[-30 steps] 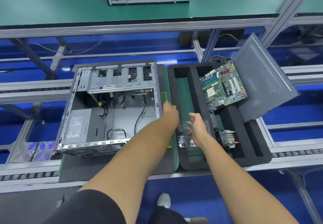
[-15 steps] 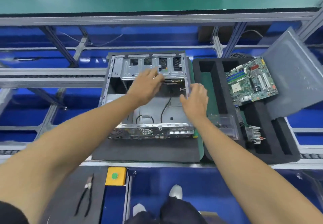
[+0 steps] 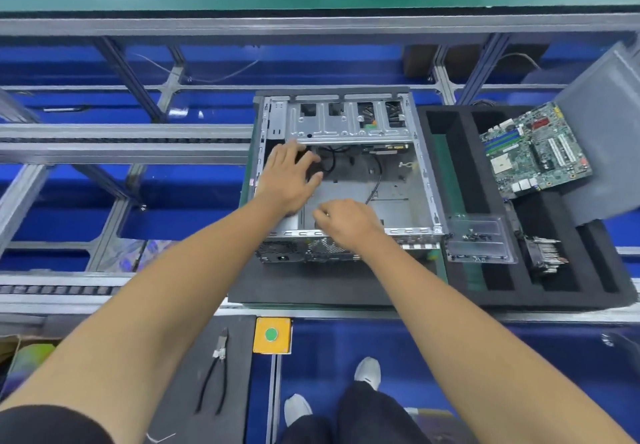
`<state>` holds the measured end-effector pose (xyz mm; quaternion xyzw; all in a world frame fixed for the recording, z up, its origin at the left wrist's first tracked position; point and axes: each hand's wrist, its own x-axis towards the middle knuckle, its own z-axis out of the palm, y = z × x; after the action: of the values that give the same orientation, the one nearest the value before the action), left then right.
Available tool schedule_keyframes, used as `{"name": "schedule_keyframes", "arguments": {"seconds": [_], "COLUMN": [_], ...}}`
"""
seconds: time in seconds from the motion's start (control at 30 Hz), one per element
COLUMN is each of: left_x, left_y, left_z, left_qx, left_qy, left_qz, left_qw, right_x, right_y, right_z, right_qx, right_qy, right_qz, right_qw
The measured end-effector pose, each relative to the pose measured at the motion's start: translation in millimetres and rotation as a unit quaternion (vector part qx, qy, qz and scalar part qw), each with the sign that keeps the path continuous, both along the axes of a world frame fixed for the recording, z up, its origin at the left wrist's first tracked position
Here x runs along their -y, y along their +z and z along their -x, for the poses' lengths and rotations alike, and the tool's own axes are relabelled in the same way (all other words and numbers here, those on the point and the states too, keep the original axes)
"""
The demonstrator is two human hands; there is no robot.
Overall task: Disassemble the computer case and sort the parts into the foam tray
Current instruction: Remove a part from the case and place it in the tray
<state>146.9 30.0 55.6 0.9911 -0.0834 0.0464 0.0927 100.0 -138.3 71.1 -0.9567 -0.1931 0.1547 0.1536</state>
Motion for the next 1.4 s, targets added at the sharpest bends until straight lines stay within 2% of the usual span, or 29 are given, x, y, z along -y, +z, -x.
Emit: {"name": "schedule_keyframes", "arguments": {"seconds": [0.37, 0.5, 0.57, 0.73, 0.83, 0.9, 1.1, 1.27, 1.4], "left_x": [-5, -3, 1, 3, 3, 3, 2, 18, 20], "left_y": [0, -1, -5, 0, 5, 1, 1, -2, 1], "left_z": [-13, -3, 7, -3, -14, -13, -18, -17, -15], "left_qx": [0.022, 0.037, 0.014, 0.028, 0.035, 0.040, -0.001, 0.018, 0.007], "left_qy": [-0.091, -0.028, -0.002, -0.006, 0.000, -0.017, -0.004, 0.000, 0.008], "left_qz": [0.009, 0.005, 0.034, 0.051, -0.002, 0.007, 0.031, -0.023, -0.033], "left_qw": [0.996, 0.999, 0.999, 0.998, 0.999, 0.999, 1.000, 1.000, 0.999], "right_x": [3, 2, 1, 3, 3, 4, 2, 3, 3], "right_y": [-3, -1, -3, -7, -5, -3, -5, -6, -7], "right_z": [1, 0, -3, -5, -6, -8, -8, -9, -8], "right_qx": [-0.009, -0.015, -0.015, -0.014, -0.021, -0.032, -0.024, -0.027, -0.031], "right_qy": [0.002, -0.003, -0.005, 0.002, -0.001, -0.005, 0.008, 0.006, 0.004], "right_qz": [0.008, 0.020, 0.025, 0.020, 0.009, 0.005, 0.015, 0.010, 0.001], "right_qw": [1.000, 1.000, 1.000, 1.000, 1.000, 0.999, 1.000, 1.000, 0.999]}}
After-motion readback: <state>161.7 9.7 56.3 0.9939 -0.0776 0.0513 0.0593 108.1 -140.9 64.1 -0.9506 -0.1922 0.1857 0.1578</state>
